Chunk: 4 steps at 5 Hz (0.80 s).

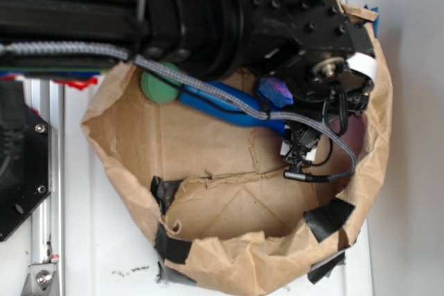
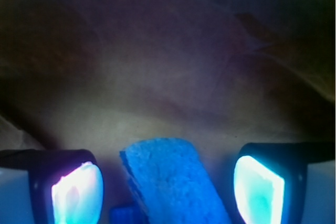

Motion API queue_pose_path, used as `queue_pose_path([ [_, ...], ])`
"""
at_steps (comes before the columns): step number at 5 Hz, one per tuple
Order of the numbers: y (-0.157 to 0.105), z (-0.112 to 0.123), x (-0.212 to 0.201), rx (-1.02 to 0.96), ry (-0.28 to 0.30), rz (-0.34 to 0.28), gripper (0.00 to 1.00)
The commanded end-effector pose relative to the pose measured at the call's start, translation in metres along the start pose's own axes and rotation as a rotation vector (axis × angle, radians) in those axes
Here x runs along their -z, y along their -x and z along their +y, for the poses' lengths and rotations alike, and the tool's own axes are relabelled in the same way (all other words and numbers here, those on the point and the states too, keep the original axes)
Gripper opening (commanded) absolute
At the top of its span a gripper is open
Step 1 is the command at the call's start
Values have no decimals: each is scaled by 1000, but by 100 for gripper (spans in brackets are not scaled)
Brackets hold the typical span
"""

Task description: Grab the blue sponge.

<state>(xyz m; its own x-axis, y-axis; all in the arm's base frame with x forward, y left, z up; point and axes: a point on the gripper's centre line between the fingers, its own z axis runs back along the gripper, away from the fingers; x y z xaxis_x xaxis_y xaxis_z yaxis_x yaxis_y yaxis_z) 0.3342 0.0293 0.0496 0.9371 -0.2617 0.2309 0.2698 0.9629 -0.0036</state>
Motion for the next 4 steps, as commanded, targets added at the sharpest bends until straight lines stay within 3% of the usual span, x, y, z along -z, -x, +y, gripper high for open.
queue_pose_path([
  [1, -11, 1, -7, -15, -49, -10, 100],
  [2, -10, 1, -4, -20, -57, 4, 97],
  [3, -9, 4, -1, -32, -57, 9, 0],
  [4, -8, 5, 0, -28, -48, 8, 0],
])
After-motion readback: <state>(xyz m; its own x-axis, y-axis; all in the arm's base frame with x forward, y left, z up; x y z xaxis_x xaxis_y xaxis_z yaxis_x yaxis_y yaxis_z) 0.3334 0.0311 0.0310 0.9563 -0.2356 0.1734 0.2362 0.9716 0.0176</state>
